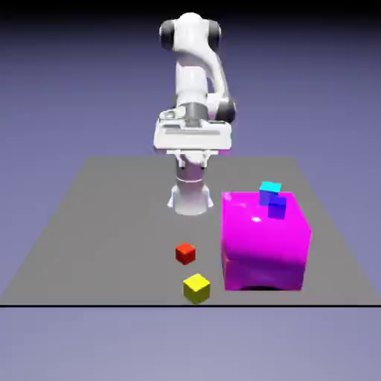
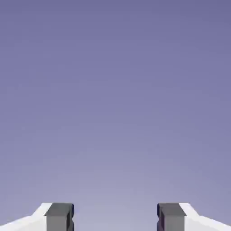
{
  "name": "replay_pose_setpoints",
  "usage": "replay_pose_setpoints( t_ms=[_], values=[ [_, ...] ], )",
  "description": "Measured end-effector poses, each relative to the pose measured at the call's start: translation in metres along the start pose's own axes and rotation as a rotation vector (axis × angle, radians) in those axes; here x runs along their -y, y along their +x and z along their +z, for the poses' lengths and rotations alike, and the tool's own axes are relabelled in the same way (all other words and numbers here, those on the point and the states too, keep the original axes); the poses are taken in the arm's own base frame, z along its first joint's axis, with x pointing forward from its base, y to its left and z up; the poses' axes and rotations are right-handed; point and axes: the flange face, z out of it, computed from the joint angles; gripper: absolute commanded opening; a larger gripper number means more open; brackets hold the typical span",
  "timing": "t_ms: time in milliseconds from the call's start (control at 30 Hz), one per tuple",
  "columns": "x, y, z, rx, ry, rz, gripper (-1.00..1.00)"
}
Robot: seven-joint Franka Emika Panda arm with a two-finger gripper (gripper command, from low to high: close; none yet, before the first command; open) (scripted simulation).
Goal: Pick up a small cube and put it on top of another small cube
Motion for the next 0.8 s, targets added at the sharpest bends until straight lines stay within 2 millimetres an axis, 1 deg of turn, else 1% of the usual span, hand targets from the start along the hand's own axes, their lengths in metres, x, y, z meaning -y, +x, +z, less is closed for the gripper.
replay_pose_setpoints(
  t_ms=[200,400,600,800],
  values=[
    [-0.023,-0.002,0.015,0.071,0.057,-0.045,0.00],
    [-0.049,-0.012,0.037,0.141,0.095,-0.094,0.00],
    [-0.077,-0.030,0.061,0.211,0.113,-0.150,0.00],
    [-0.106,-0.055,0.086,0.283,0.112,-0.216,0.00]
  ],
)
